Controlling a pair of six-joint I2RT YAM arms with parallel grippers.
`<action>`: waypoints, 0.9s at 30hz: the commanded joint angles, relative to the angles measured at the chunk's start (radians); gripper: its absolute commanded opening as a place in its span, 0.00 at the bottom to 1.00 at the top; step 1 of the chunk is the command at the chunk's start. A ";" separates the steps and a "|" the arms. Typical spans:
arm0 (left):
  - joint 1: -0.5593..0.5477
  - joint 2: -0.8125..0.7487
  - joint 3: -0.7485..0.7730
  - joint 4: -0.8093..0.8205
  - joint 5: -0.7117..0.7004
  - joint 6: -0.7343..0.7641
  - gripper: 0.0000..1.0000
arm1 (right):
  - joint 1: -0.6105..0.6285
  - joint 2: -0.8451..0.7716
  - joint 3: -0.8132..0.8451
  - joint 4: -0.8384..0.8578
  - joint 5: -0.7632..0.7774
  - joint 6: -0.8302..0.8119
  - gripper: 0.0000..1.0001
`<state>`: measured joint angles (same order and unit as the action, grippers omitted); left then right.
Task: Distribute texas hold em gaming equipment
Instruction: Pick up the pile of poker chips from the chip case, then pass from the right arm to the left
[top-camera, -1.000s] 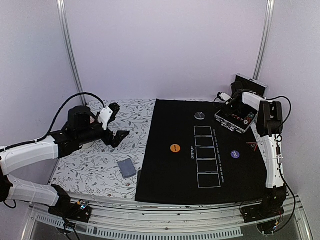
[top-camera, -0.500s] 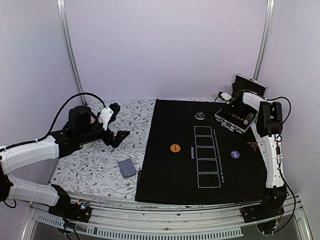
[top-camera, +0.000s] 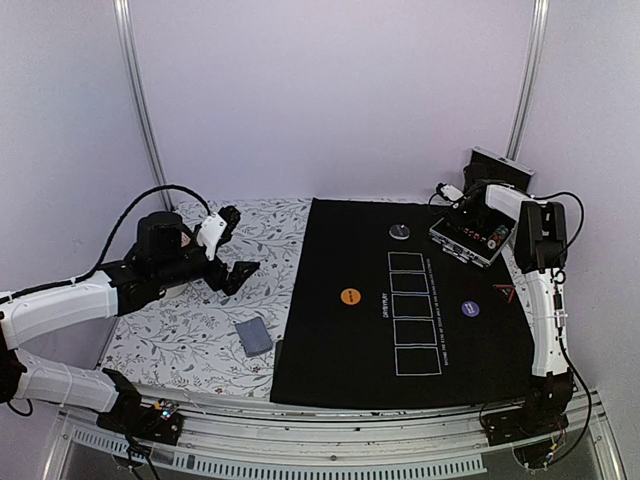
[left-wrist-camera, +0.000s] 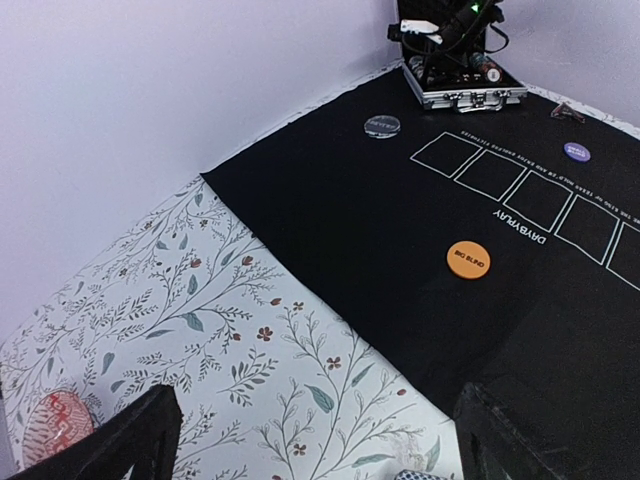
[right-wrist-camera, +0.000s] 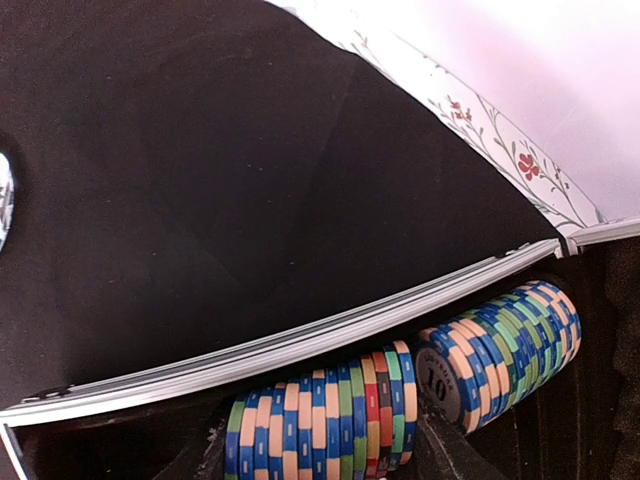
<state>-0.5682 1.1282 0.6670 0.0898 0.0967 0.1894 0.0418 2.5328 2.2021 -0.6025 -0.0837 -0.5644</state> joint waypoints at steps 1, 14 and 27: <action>0.010 -0.004 0.025 -0.007 0.008 -0.006 0.98 | 0.018 -0.108 -0.012 0.041 -0.032 0.033 0.01; 0.010 -0.016 0.028 -0.007 0.015 -0.011 0.98 | 0.018 -0.213 -0.037 0.037 -0.030 0.088 0.01; 0.010 -0.038 0.031 -0.007 0.032 -0.020 0.98 | 0.037 -0.413 -0.107 0.019 -0.147 0.298 0.01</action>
<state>-0.5682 1.1118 0.6724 0.0887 0.1085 0.1818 0.0589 2.2440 2.1189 -0.6128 -0.1581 -0.3767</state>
